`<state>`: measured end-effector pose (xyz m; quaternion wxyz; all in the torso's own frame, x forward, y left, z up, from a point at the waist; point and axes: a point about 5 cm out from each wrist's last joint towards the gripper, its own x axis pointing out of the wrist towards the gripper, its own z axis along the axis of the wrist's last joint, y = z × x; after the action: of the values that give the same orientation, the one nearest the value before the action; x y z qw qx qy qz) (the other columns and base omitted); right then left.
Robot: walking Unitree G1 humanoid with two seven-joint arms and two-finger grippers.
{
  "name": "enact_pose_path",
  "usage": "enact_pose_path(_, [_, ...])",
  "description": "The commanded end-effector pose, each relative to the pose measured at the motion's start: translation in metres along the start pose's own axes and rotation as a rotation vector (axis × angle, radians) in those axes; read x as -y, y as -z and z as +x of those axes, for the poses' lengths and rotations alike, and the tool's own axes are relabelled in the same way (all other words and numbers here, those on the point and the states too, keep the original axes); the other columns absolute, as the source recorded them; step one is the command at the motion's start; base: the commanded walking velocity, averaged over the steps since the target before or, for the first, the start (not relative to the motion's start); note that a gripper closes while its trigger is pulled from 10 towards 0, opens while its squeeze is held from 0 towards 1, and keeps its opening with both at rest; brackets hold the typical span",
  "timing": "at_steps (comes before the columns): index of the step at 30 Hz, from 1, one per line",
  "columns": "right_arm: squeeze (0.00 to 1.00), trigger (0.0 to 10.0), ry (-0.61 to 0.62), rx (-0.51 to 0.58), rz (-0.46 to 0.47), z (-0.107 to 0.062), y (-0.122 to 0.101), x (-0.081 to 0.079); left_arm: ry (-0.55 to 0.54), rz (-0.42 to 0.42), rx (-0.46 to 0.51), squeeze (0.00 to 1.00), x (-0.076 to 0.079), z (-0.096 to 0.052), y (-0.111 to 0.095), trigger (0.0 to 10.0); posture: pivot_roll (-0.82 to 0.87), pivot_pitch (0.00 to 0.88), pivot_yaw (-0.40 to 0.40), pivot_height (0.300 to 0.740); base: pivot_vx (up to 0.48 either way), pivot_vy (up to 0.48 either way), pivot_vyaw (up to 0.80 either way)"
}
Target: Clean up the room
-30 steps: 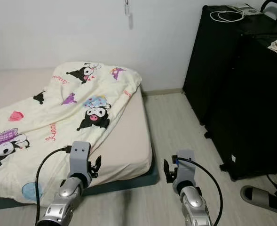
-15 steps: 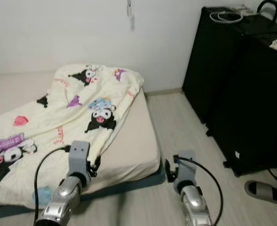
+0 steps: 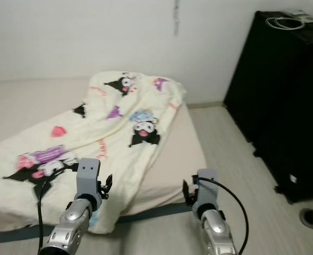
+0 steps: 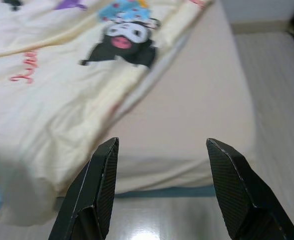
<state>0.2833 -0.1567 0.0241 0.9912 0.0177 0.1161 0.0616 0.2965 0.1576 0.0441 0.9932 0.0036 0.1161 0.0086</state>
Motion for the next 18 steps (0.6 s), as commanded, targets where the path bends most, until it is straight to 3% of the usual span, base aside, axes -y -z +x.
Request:
enact_pose_path(1, [0.00, 10.0, 0.023, -0.024, -0.008, -0.0043, 0.0061, 0.0077, 0.004, -0.014, -0.014, 0.00, 0.0025, -0.0019, 0.0043, 10.0, 0.03, 0.119, 0.002, 0.740, 0.000, -0.371, 0.00])
enact_pose_path(7, [0.00, 10.0, 0.025, -0.025, -0.007, -0.0044, 0.0063, 0.0083, -0.012, -0.028, -0.017, 0.00, 0.0008, -0.0019, 0.0048, 10.0, 0.04, 0.119, 0.002, 0.740, 0.000, 0.000, 0.00])
enact_pose_path(18, [0.00, 10.0, 0.019, -0.017, -0.009, -0.0034, 0.0045, 0.0085, 0.012, 0.020, -0.042, 0.00, 0.0093, -0.0011, 0.0067, 10.0, 0.04, 0.120, 0.007, 0.740, 0.000, 0.000, 0.00])
